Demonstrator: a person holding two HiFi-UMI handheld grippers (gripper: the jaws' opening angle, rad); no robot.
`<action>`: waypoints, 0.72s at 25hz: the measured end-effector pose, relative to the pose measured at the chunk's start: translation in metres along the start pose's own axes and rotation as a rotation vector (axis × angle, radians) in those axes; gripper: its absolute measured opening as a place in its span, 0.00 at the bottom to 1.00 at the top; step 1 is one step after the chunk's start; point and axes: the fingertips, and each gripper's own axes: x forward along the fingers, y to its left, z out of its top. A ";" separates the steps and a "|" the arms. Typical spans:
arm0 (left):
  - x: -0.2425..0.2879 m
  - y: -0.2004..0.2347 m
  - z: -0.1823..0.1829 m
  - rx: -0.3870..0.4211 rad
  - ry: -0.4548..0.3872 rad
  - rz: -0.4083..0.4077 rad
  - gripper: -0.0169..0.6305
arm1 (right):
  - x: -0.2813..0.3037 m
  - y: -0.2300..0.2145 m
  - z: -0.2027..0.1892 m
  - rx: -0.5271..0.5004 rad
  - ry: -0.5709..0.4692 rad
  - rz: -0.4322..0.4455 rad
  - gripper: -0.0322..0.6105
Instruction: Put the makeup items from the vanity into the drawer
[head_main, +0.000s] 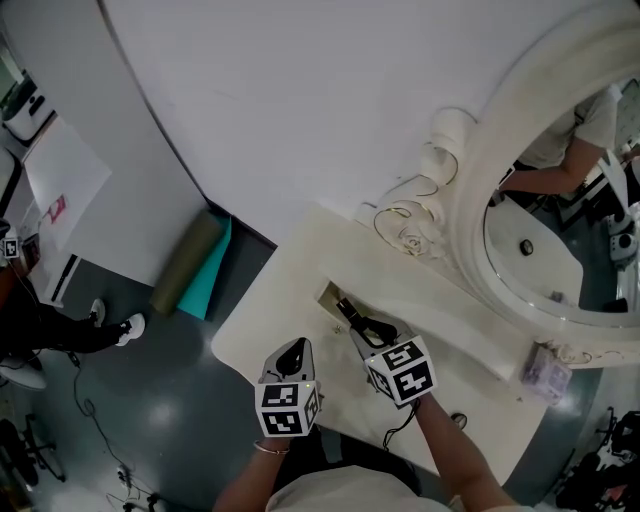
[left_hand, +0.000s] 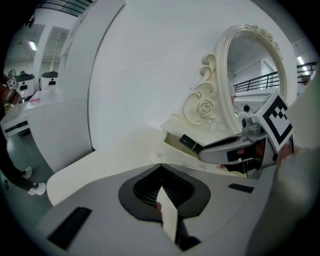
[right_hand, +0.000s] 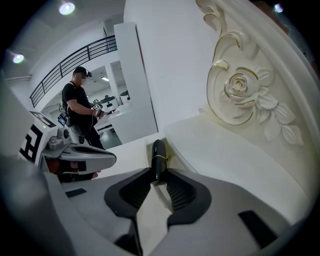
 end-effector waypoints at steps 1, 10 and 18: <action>0.001 0.001 0.000 -0.002 0.001 0.003 0.04 | 0.000 0.000 0.000 -0.001 0.001 0.003 0.22; 0.004 -0.002 -0.006 -0.012 0.009 0.014 0.04 | -0.001 -0.007 -0.003 0.007 0.016 -0.012 0.23; 0.001 -0.002 -0.007 -0.014 0.006 0.024 0.04 | -0.007 -0.016 -0.003 0.049 -0.011 -0.025 0.24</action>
